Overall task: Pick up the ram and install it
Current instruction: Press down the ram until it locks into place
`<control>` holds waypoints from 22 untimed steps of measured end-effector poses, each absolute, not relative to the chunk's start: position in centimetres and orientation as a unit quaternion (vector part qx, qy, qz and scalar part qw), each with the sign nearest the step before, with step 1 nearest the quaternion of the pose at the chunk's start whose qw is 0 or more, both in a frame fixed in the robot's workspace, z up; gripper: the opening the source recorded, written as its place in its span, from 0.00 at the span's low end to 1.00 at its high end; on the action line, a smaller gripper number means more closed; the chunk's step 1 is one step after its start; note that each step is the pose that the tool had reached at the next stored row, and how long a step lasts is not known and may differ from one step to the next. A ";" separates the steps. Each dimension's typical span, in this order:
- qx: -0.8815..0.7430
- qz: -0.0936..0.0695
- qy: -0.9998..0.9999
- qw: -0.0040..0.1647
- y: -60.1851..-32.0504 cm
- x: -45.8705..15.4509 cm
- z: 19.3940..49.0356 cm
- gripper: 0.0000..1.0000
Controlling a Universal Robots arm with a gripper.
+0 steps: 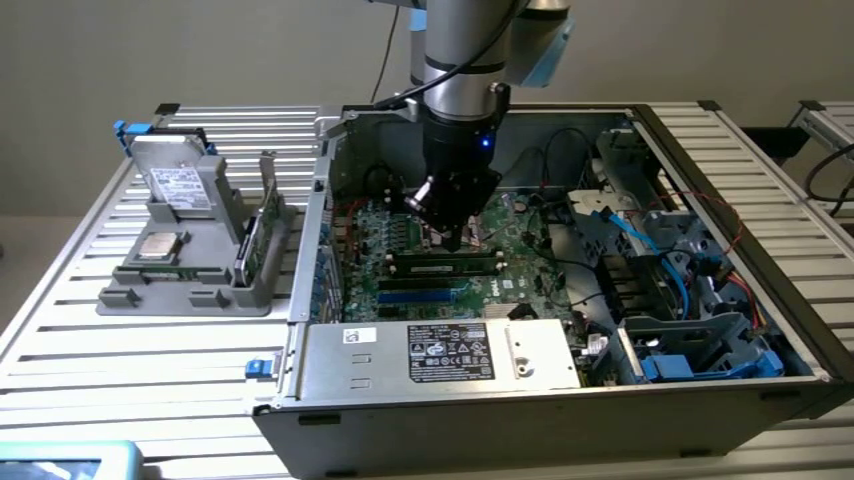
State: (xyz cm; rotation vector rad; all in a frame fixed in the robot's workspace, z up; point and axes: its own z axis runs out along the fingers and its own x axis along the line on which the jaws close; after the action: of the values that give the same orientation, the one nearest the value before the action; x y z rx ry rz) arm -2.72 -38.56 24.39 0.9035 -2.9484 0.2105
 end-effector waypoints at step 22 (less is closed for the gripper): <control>0.168 0.070 -0.983 0.014 -38.6 -2.7 24.4 0.11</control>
State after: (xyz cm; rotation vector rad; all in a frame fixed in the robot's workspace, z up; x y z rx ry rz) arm -2.72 -38.56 24.39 0.5232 -3.0608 0.2189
